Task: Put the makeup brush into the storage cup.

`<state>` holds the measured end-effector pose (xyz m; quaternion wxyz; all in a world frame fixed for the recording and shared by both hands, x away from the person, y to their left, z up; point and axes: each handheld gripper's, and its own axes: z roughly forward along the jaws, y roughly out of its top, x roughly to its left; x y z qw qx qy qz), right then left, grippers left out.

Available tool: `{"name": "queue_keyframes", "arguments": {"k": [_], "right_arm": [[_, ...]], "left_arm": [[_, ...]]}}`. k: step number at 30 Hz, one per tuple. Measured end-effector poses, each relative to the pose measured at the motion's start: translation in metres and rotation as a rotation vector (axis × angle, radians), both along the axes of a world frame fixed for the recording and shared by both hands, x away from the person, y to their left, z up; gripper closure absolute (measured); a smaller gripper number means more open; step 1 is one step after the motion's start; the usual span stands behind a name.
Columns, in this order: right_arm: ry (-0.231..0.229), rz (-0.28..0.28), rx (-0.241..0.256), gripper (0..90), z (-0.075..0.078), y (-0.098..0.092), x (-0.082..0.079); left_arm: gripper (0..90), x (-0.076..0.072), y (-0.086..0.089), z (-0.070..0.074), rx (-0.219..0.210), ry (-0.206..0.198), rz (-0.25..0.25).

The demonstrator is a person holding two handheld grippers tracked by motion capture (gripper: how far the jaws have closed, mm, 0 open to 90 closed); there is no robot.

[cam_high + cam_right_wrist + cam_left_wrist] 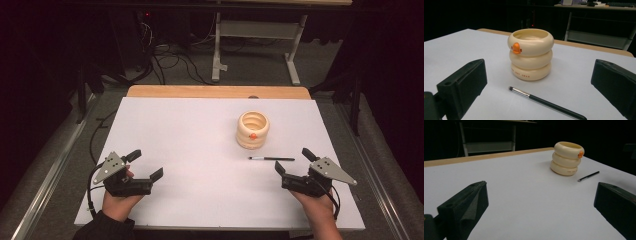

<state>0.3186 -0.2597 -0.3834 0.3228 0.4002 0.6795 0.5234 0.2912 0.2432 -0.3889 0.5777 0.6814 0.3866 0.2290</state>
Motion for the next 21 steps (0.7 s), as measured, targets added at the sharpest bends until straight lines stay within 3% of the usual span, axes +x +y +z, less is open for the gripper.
{"name": "queue_keyframes", "arguments": {"k": [21], "right_arm": [[-0.013,0.042,-0.007,1.1,0.0001,0.0044,-0.0021]], "left_arm": [[0.0,0.0004,-0.0020,0.0001,0.011,-0.004,-0.009]]}}
